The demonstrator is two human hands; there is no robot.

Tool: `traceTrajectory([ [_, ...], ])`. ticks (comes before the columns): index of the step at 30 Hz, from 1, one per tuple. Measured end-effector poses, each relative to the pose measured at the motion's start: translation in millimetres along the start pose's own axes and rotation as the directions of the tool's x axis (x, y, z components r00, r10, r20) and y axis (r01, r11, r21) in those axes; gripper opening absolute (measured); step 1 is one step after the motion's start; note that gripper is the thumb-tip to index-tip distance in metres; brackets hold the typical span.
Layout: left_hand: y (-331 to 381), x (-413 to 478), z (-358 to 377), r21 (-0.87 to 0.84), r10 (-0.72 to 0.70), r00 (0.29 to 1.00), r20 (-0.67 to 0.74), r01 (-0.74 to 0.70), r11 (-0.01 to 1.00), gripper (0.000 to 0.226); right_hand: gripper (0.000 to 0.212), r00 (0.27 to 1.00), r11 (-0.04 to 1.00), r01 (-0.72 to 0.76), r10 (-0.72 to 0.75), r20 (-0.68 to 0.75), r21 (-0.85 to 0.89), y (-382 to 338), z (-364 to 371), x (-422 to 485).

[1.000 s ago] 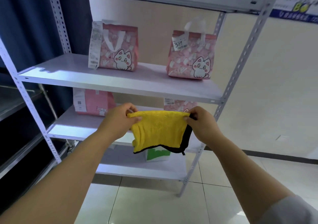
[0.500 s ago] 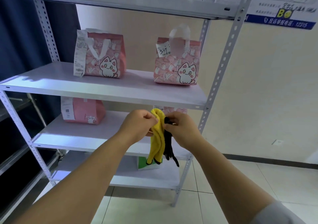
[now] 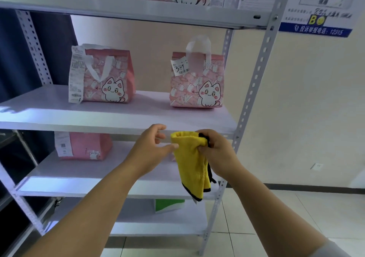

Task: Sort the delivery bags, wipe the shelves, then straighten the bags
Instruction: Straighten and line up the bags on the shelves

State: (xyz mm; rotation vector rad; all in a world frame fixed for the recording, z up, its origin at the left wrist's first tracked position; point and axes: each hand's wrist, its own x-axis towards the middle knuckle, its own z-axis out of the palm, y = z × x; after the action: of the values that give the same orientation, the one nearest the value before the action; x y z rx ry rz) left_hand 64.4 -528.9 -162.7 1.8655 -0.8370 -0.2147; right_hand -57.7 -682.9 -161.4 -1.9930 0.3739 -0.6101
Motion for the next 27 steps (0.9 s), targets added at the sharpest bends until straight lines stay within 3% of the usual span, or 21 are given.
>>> traceTrajectory([
  [3,-7.9,24.7,-1.1,-0.027,-0.028,0.976,0.216,0.035,0.999,0.076,0.036,1.000,0.971,0.019,-0.024,0.019,0.237,-6.1,-6.1,25.6],
  [9,-20.5,82.7,-4.2,-0.187,0.009,0.929,0.370,0.065,0.980,0.055,0.027,0.997,0.916,0.022,0.009,-0.075,0.400,-13.3,-9.0,76.6],
  [14,-23.5,128.8,4.1,-0.253,0.035,0.934,0.356,0.061,0.966,0.047,0.026,0.971,0.930,-0.032,0.115,-0.209,0.365,-7.0,-10.5,109.4],
  [20,-22.6,169.6,26.1,-0.182,0.016,0.947,0.321,0.045,0.982,0.039,0.059,0.900,0.882,-0.231,0.354,-0.254,0.411,12.3,-14.7,131.0],
  [23,-19.4,183.4,44.1,-0.138,0.026,0.943,0.331,0.021,0.990,0.032,0.082,0.904,0.943,-0.267,0.317,-0.287,0.200,22.7,-23.8,136.9],
  [27,-13.5,197.1,68.9,-0.103,0.017,0.922,0.386,0.024,0.994,0.028,0.062,0.873,0.909,-0.396,0.329,-0.360,-0.130,33.8,-44.3,156.0],
])
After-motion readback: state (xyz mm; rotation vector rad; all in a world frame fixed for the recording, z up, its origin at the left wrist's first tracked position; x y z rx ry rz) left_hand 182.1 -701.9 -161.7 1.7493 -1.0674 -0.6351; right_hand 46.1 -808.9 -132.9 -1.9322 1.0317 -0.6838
